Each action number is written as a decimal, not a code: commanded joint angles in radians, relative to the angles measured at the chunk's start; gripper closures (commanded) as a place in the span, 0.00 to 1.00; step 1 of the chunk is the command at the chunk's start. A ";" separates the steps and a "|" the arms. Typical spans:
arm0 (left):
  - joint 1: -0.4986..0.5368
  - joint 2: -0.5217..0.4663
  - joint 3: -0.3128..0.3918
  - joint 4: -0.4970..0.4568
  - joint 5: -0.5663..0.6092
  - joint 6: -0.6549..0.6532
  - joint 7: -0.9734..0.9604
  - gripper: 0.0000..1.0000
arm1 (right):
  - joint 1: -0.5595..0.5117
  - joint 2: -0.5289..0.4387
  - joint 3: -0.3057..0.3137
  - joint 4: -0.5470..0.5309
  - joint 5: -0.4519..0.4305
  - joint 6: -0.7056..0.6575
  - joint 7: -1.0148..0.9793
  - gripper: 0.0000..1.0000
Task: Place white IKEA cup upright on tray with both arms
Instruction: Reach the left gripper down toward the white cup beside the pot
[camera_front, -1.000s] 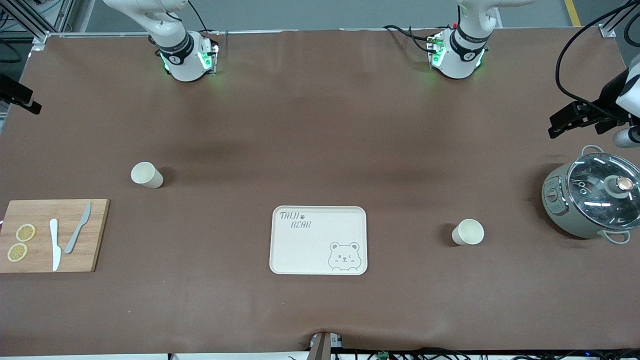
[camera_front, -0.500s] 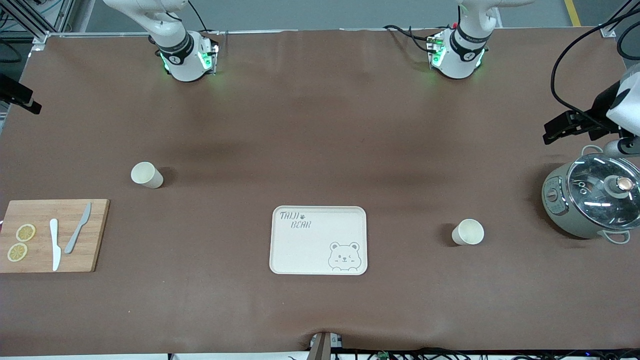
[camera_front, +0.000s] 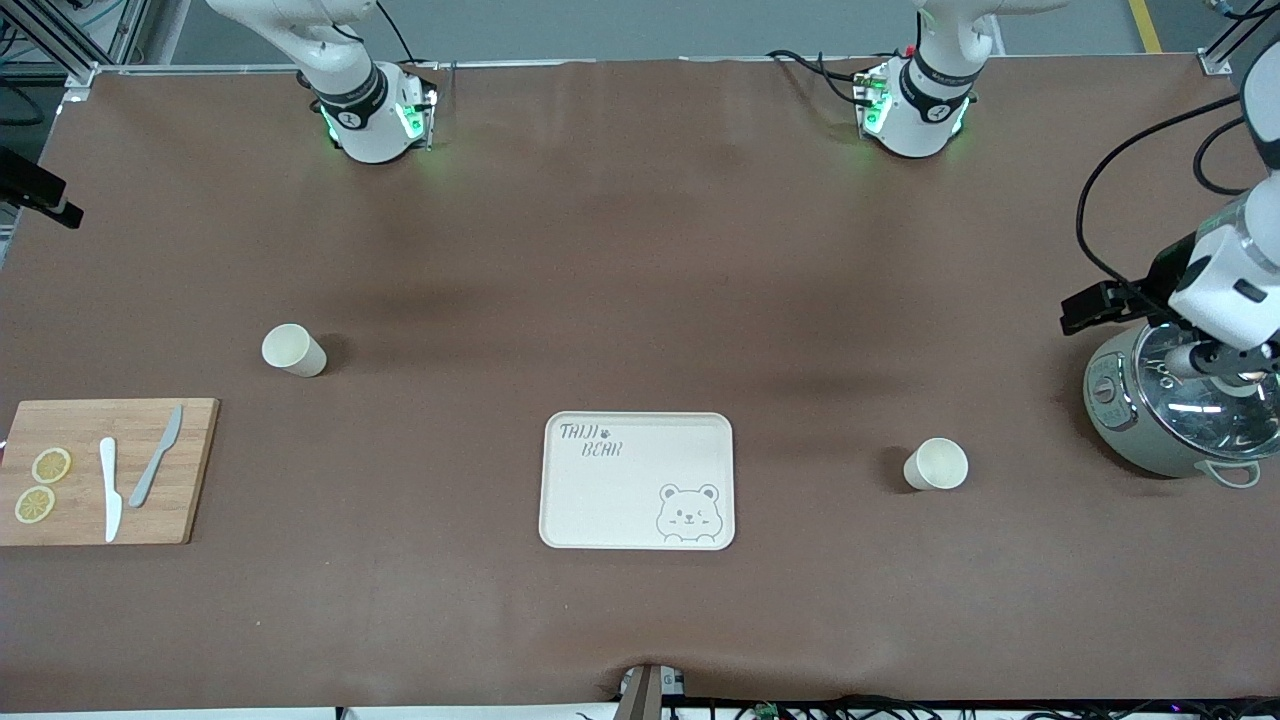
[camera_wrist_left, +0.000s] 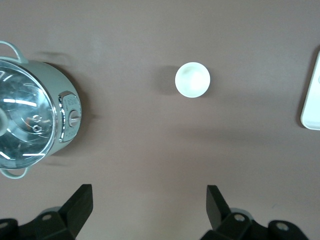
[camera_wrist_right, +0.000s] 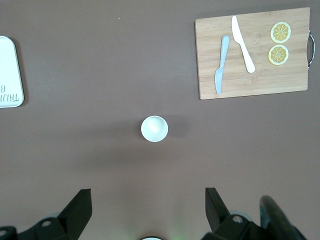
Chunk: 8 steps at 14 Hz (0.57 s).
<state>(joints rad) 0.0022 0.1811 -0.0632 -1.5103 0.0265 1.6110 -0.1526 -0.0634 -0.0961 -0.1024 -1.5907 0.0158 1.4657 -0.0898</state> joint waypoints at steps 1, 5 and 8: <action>0.002 0.041 -0.006 -0.019 -0.002 0.045 -0.024 0.00 | -0.021 0.004 0.010 0.008 0.009 -0.008 -0.004 0.00; -0.004 0.084 -0.006 -0.054 0.006 0.162 -0.041 0.00 | -0.024 0.033 0.010 0.037 0.010 0.001 -0.007 0.00; -0.007 0.089 -0.007 -0.125 0.000 0.259 -0.056 0.00 | -0.036 0.064 0.010 0.044 0.010 -0.005 -0.008 0.00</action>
<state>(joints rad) -0.0023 0.2829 -0.0654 -1.5821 0.0265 1.8099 -0.1809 -0.0695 -0.0726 -0.1036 -1.5824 0.0158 1.4727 -0.0898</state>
